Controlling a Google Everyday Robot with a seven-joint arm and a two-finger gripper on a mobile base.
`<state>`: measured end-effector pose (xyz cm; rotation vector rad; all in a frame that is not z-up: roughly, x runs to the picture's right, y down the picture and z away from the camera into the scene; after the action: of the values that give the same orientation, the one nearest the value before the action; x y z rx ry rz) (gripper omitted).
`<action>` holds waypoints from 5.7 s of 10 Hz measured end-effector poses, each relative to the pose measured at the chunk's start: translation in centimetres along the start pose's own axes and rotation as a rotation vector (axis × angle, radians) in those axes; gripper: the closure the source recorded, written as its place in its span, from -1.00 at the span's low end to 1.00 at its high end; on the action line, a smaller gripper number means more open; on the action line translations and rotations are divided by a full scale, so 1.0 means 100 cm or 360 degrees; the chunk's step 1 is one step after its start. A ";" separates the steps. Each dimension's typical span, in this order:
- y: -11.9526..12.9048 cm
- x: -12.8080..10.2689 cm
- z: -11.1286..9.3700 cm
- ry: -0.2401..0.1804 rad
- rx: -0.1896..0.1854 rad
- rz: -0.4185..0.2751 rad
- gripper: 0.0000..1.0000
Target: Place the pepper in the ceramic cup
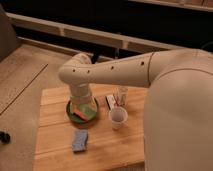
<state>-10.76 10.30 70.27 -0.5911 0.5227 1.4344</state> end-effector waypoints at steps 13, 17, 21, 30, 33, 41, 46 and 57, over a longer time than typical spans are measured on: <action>0.000 0.000 0.000 -0.0002 0.0001 -0.0001 -0.30; 0.030 -0.001 -0.025 -0.0143 0.0015 -0.0373 -0.30; 0.064 -0.005 -0.059 -0.0213 0.0091 -0.0900 -0.30; 0.000 -0.039 0.001 -0.0135 -0.0038 -0.0741 -0.30; -0.017 -0.066 0.025 -0.0117 -0.0040 -0.0805 -0.30; -0.035 -0.089 0.041 -0.0162 -0.0080 -0.0807 -0.30; 0.007 -0.121 0.085 -0.0091 -0.0139 -0.1159 -0.30; 0.038 -0.108 0.151 0.0190 -0.0304 -0.1259 -0.29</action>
<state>-15.60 12.34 88.50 -0.9149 0.1962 0.6990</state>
